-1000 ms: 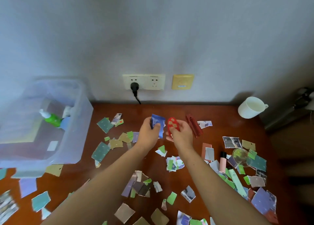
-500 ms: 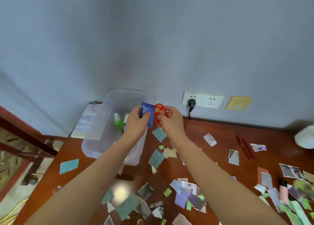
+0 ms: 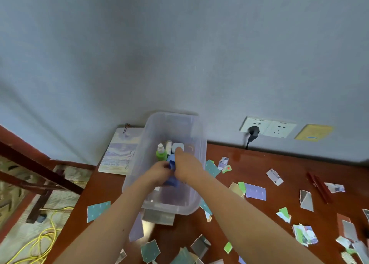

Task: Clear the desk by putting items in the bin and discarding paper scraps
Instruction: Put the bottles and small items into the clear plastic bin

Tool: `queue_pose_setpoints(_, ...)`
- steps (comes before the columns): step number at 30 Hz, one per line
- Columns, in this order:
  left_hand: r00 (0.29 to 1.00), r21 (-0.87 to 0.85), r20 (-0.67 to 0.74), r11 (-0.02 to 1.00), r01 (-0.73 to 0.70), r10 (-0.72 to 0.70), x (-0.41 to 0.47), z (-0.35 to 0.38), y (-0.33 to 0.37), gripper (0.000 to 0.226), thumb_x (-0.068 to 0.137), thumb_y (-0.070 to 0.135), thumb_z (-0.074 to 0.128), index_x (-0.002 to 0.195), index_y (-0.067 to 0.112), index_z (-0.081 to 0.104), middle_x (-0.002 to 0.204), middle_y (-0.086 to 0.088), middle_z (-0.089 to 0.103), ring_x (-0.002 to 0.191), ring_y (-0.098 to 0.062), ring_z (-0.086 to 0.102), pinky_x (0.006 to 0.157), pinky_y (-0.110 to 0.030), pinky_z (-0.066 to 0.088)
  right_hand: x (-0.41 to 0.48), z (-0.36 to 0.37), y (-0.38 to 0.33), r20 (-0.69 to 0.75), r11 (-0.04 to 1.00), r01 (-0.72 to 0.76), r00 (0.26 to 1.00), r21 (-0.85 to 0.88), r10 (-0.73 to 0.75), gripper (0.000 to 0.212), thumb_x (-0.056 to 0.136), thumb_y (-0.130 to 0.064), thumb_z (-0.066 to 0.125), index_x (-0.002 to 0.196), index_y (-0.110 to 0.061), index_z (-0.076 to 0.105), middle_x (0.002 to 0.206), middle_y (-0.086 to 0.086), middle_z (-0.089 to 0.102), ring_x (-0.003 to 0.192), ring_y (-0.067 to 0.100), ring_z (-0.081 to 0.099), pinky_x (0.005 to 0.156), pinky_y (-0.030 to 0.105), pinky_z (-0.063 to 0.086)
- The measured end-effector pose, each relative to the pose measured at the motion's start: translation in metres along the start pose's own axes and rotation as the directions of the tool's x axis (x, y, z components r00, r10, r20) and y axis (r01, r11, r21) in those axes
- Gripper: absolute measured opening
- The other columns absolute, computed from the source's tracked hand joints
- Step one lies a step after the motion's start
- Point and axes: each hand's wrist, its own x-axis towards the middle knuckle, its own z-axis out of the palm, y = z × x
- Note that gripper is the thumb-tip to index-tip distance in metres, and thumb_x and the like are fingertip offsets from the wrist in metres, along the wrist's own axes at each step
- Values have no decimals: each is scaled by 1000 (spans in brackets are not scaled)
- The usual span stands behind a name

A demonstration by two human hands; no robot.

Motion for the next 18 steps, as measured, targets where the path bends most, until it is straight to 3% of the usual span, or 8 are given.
queue_pose_setpoints(1,998,8,56,999,39,-39,4,1,-4,19,88,-3,49,100,-2,64,61,-5,65,65,-20,66,74,-31,57,2,5,0,5,999,6,1000,-47,-6,39,91,-8,53,127,-2,39,117,21,58,105,38,60,71,38,39)
queue_pose_setpoints(3,987,29,134,996,89,-92,10,5,-7,21,86,-9,46,96,1,61,59,-6,53,49,-11,54,58,-22,52,8,12,2,42,993,0,999,-114,5,33,93,-4,51,126,-1,46,121,20,59,110,35,59,78,37,43)
queue_pose_setpoints(8,968,117,196,984,135,-157,30,9,-17,20,87,-10,45,90,4,59,62,-6,45,51,-13,43,45,-20,44,28,22,6,175,982,-75,979,-174,106,34,97,-8,50,131,-1,51,134,16,53,123,32,52,97,36,43)
queue_pose_setpoints(12,972,46,164,986,162,-168,41,13,-21,26,88,-14,42,80,4,58,57,-4,47,36,-5,47,38,-18,39,38,25,8,246,966,-58,962,-252,122,35,94,-8,53,129,-1,54,132,17,55,121,33,54,97,39,45)
queue_pose_setpoints(14,979,43,146,990,135,-140,45,14,-23,25,87,-17,43,94,-2,63,61,-4,51,45,-8,52,41,-17,40,41,25,7,279,963,-50,952,-264,125,35,94,-8,54,128,0,54,131,17,55,120,34,54,97,39,44)
queue_pose_setpoints(16,985,82,137,992,92,-103,49,13,-23,23,88,-15,47,98,-5,64,74,-8,55,75,-18,52,58,-23,42,40,23,6,288,960,-34,951,-276,116,34,94,-7,53,127,-1,54,130,17,56,119,33,55,96,39,45)
queue_pose_setpoints(18,990,124,98,988,92,-104,50,10,-20,23,91,-9,47,106,-4,64,88,-11,54,89,-20,47,66,-25,42,34,17,3,271,959,-5,959,-282,85,34,94,-7,54,127,-1,54,130,17,57,119,33,55,95,38,45)
